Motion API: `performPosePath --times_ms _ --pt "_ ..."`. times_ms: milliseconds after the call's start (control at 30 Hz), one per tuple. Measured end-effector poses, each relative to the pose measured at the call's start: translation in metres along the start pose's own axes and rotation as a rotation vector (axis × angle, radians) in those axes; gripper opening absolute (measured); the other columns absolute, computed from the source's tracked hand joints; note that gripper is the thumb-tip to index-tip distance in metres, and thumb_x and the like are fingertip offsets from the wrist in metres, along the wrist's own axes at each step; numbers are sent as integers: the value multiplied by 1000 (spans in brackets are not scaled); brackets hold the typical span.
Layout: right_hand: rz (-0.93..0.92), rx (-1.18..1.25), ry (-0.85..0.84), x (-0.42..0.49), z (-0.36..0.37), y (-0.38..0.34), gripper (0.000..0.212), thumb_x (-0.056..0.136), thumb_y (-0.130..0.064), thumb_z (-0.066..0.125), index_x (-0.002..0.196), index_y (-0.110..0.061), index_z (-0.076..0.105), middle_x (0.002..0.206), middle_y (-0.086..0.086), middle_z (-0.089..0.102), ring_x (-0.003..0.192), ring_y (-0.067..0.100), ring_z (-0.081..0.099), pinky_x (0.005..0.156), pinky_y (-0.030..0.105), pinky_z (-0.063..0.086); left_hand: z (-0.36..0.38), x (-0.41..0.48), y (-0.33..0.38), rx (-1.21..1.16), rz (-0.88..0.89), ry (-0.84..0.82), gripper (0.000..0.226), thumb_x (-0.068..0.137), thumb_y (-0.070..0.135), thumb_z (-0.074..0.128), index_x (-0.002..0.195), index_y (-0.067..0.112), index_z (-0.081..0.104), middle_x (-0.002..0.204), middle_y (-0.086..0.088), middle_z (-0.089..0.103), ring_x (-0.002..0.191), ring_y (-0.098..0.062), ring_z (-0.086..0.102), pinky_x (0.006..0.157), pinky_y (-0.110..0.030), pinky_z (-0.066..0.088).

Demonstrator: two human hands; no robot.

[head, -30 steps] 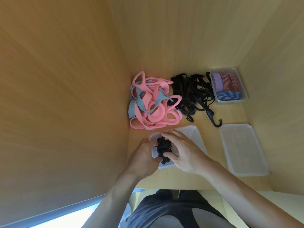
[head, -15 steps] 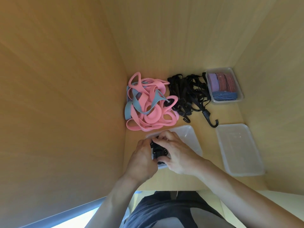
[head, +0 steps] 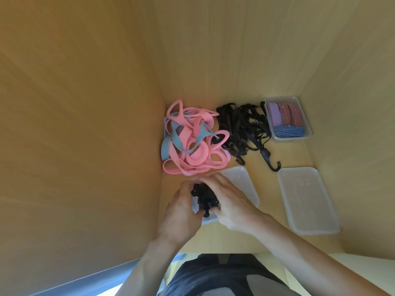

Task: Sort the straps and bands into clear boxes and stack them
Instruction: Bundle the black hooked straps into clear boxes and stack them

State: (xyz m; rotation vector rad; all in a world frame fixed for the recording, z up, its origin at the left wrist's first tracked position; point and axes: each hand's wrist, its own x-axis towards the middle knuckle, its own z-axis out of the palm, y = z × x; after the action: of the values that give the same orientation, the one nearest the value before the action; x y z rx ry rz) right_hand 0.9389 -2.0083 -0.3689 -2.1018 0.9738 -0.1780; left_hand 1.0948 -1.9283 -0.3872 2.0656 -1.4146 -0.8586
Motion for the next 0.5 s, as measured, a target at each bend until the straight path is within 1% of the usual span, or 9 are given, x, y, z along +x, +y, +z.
performPosePath --times_ms 67,133,233,333,367,433,500 --pt "29 33 46 -2 -1 1 75 78 -5 75 138 -30 39 132 -12 41 123 11 46 100 32 47 1 -2 -1 4 2 10 63 82 24 77 132 37 41 121 17 58 111 -6 55 86 -19 42" --pt "37 -17 43 -2 -2 0 65 79 -9 77 133 -22 45 133 -10 40 123 14 47 100 34 46 1 -1 -1 64 22 -2 61 83 23 76 135 32 45 124 12 57 116 -9 53 87 -18 38" --pt "28 -13 19 -1 -2 0 61 81 -10 75 136 -20 50 135 -8 40 127 12 42 105 31 43 0 3 1 131 10 -40 55 85 23 75 135 25 50 123 8 51 114 -15 57 85 -19 38" --pt "35 -60 -17 1 -3 -1 59 83 -13 74 137 -19 52 135 -5 39 130 14 37 106 31 42 -1 9 3 134 -44 -89 49 83 20 73 127 28 52 111 14 42 102 -16 59 75 -18 40" --pt "46 -81 -34 3 -3 -2 58 82 -15 76 136 -19 52 133 -4 39 129 15 36 105 32 42 -1 12 4 134 -60 -100 49 82 18 73 124 29 52 107 16 40 97 -14 59 69 -15 39" --pt "59 -122 -64 8 -5 -4 58 80 -18 80 131 -21 53 129 -3 40 125 16 37 102 35 44 -1 17 6 127 -91 -118 48 78 16 72 117 33 50 100 21 36 83 -5 55 56 -10 36" --pt "53 -191 -70 12 -5 -7 58 77 -19 81 128 -22 53 125 -2 40 121 19 39 98 38 45 -1 21 10 120 -111 -132 47 76 16 68 110 39 45 98 22 35 76 1 51 48 -13 37"
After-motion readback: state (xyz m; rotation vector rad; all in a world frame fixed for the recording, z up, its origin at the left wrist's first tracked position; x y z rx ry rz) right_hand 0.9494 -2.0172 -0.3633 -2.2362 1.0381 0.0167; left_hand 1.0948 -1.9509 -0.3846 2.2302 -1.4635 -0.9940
